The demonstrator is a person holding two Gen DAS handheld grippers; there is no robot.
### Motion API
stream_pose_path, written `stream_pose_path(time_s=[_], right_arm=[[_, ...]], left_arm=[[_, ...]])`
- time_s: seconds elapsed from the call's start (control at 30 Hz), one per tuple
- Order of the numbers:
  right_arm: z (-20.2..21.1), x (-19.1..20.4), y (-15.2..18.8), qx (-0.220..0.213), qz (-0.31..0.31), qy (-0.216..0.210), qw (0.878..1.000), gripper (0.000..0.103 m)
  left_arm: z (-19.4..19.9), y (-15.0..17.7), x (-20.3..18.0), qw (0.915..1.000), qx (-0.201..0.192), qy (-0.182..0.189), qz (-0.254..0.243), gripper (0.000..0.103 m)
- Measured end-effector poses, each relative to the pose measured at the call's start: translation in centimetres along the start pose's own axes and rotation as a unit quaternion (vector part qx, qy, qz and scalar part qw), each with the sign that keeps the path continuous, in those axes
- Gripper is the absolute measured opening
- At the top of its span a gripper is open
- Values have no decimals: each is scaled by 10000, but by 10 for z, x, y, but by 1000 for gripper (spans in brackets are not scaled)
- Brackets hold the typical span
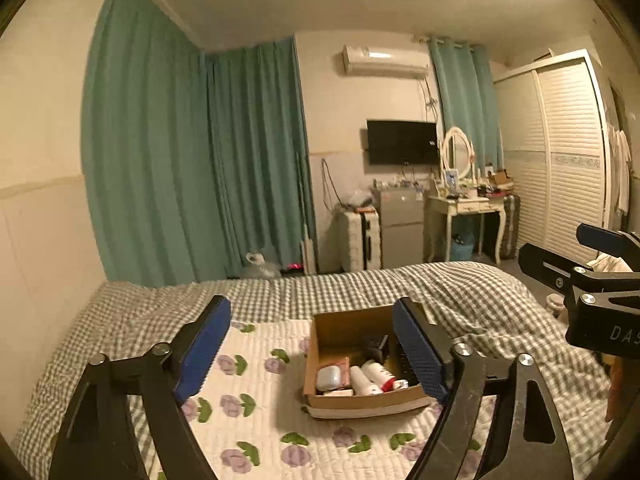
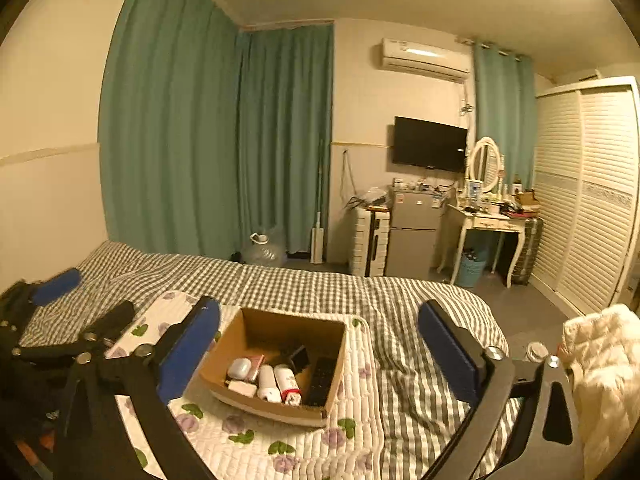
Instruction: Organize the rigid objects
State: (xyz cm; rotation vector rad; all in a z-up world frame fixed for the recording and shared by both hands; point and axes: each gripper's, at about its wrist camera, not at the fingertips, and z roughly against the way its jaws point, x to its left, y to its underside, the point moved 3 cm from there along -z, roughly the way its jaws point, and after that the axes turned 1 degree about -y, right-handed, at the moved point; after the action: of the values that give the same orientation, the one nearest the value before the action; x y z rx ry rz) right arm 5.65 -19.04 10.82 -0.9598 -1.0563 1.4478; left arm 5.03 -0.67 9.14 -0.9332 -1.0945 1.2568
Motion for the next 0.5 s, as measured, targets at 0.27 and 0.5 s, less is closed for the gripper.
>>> stream_pose_path(time_s=[0.27, 0.5], right_arm=[[-11, -9, 82, -22, -470, -97, 9988, 103], [-39, -3, 111, 397, -130, 67, 9991, 103]], left_arm=[[-8, 65, 0, 9994, 243, -100, 215, 89], [-22, 85, 0, 9989, 405, 64, 234, 89]])
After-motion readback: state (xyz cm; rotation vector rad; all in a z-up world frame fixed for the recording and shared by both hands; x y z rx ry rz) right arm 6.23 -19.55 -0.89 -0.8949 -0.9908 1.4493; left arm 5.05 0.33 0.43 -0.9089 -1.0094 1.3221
